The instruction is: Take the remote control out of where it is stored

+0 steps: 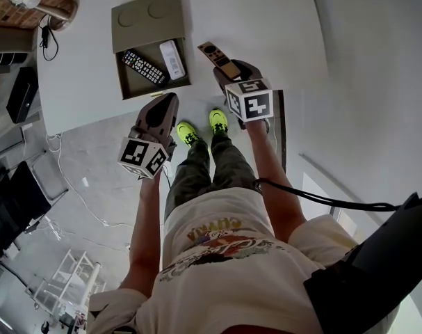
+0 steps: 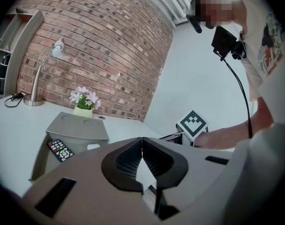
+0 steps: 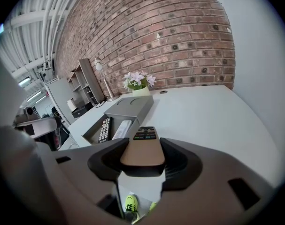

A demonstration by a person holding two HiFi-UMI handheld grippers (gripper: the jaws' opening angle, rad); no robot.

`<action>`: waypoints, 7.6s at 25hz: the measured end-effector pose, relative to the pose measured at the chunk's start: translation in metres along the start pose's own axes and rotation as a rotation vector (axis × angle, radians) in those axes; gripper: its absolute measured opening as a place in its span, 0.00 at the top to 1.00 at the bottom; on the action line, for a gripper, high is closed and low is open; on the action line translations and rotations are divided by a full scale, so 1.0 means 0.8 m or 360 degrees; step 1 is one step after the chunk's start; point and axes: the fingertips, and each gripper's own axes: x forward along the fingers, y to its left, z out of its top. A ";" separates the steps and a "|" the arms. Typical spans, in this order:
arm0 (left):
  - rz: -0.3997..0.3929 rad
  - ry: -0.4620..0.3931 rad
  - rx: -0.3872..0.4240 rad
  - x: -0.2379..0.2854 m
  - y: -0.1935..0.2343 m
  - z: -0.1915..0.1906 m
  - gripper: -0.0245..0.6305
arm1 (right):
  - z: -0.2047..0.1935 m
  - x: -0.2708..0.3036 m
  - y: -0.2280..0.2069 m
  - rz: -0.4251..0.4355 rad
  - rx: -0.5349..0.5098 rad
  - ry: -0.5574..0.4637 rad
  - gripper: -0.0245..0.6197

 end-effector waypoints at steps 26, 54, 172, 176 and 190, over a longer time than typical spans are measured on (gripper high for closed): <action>-0.0017 0.0079 -0.0052 0.000 0.016 -0.036 0.95 | -0.035 0.042 0.007 -0.0024 0.0054 0.0051 0.64; -0.0022 0.0102 -0.0126 -0.004 0.036 -0.057 0.95 | -0.070 0.082 0.008 -0.0090 -0.0021 0.0184 0.64; 0.0311 -0.0223 -0.0199 -0.118 0.015 0.013 0.95 | 0.028 0.042 0.209 0.0576 -0.0754 0.0170 0.83; 0.0292 -0.0209 -0.0215 -0.124 0.040 0.013 0.95 | 0.027 0.061 0.222 0.0561 -0.0757 0.0209 0.80; 0.0265 -0.0191 -0.0252 -0.129 0.096 0.009 0.95 | 0.024 0.112 0.246 0.0513 -0.0755 0.0281 0.75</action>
